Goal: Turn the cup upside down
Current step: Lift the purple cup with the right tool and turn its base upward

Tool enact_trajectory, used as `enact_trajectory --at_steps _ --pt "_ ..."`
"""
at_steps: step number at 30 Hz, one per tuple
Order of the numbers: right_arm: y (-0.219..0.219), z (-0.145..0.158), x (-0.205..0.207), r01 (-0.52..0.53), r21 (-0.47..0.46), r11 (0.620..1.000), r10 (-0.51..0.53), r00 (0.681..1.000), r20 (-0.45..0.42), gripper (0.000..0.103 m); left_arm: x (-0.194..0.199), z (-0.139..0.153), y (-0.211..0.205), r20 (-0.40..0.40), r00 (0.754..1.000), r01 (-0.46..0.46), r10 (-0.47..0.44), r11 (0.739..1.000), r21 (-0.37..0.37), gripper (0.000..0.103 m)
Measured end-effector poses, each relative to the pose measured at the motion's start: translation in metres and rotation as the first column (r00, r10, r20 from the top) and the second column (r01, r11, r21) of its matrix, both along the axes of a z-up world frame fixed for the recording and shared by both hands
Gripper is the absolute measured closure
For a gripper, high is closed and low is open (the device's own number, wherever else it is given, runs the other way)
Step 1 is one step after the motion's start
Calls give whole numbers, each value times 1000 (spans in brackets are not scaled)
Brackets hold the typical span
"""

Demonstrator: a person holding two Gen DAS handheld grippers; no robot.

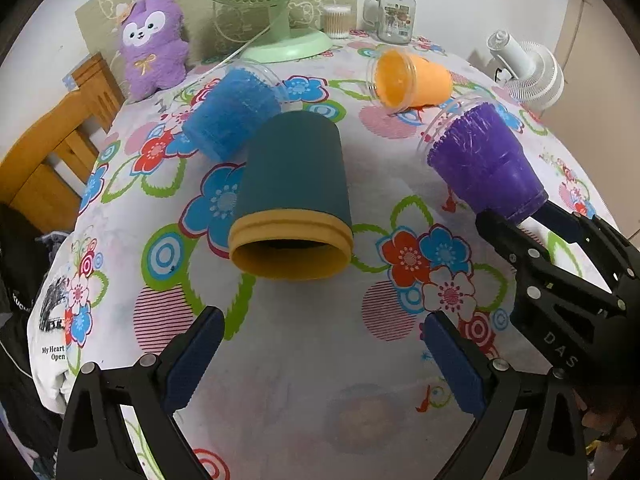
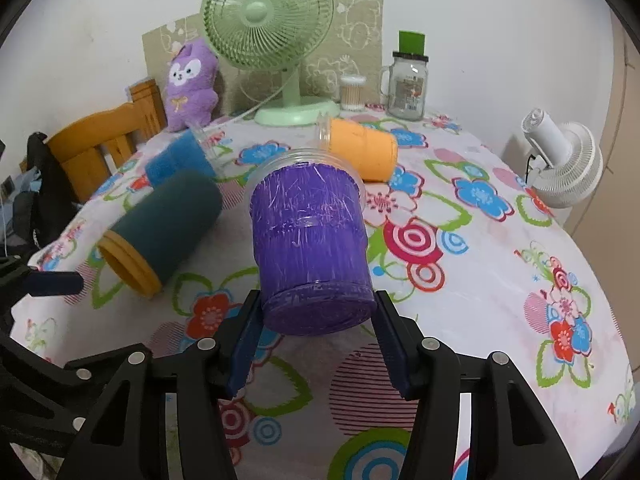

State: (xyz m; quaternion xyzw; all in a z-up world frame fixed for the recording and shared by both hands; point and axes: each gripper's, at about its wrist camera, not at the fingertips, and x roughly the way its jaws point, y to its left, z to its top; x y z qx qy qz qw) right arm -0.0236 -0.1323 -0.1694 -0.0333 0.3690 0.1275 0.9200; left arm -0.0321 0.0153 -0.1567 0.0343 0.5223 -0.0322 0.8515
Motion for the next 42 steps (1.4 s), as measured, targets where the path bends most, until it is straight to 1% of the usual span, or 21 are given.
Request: enact_trajectory --at_steps 5,10,16,18,24,29,33,38,42 --pt "1 18 -1 -35 2 999 35 999 -3 46 -2 15 -1 4 1000 -18 18 1000 -16 2" --pt "-3 36 2 -35 3 999 35 998 -58 46 -2 33 -7 -1 1000 -23 23 1000 -15 2" --pt "-11 67 7 -45 -23 999 43 993 -106 46 2 64 -17 -9 999 -39 39 999 -4 2" --pt "-16 76 12 -47 -12 999 45 989 -139 46 5 74 -20 -12 999 -49 49 999 0 2" --pt "-28 96 25 -83 -7 996 81 981 -178 46 12 94 -29 -14 995 -97 97 995 13 2" --pt "-36 105 33 -127 0 992 124 973 -194 46 15 98 -36 -17 989 -146 147 989 11 2" --pt "-41 106 39 -153 1 988 149 959 -240 46 11 100 -40 -21 985 -174 174 985 6 2" --pt "-43 100 38 -186 -44 982 165 943 -290 46 6 95 -40 -37 980 -197 197 980 -2 2" --pt "-40 86 36 -213 -61 975 178 916 -360 46 8 85 -36 -58 977 -208 206 978 -25 2"
